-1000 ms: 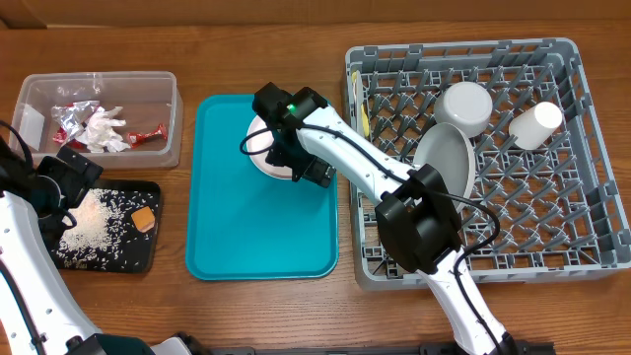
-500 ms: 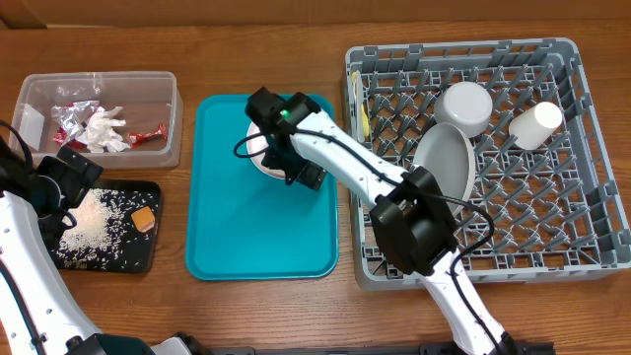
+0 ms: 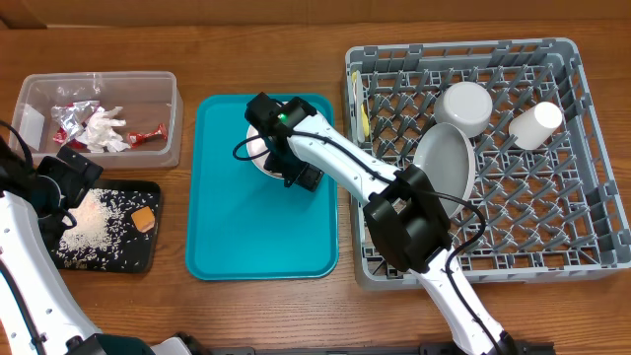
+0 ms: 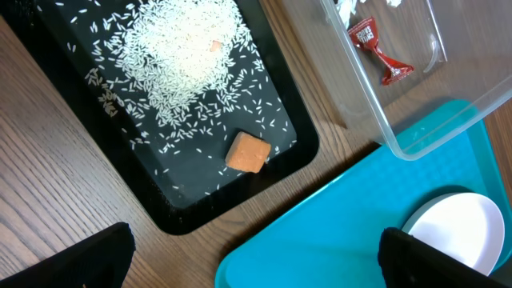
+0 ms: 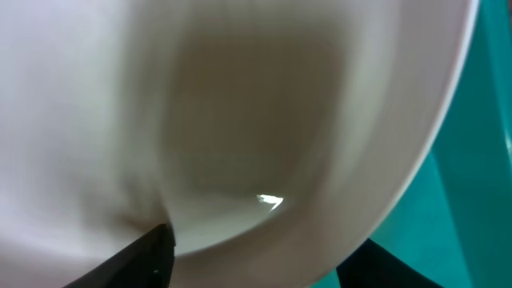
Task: Sort waste into correct bins and load items into the dishwasher rack
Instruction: 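Lower the right gripper to the small white plate and grip its rim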
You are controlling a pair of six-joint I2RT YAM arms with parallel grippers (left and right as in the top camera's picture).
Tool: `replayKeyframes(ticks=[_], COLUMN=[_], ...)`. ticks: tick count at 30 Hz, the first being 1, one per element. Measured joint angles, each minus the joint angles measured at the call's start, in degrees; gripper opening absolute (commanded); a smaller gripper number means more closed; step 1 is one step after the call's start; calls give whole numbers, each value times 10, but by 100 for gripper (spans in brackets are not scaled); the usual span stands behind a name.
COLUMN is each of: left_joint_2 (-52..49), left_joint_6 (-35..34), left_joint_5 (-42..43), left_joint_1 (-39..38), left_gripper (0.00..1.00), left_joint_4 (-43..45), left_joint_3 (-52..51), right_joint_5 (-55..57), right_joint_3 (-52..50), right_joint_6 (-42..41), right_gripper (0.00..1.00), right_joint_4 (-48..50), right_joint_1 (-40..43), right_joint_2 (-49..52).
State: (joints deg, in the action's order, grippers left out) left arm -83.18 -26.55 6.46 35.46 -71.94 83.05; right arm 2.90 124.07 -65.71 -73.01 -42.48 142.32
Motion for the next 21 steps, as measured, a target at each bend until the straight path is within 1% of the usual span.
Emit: replayKeyframes(ticks=[3,8,9,13,14,15,17,21], left_joint_2=[0,0,0,0,0,0,0,0], left_joint_6=[0,0,0,0,0,0,0,0], left_joint_5=[0,0,0,0,0,0,0,0], left_joint_1=[0,0,0,0,0,0,0,0], left_gripper=[100,100,100,100,100,100,100,100], left_joint_4=[0,0,0,0,0,0,0,0], left_joint_3=[0,0,0,0,0,0,0,0], right_joint_5=[1,10,14,38,45,53,66,81], right_joint_3=[0,2,4,22,30,39,62,111], right_joint_6=[5,30,37,59,62,65,76,101], right_gripper=[47,32,25,21,16,14,4,4], right_joint_4=[0,-5,-10,-49,-61,-72,-91,-108], right_joint_1=[0,1,1,3,4,5,6,12], right_joint_2=[0,0,0,0,0,1,1,1])
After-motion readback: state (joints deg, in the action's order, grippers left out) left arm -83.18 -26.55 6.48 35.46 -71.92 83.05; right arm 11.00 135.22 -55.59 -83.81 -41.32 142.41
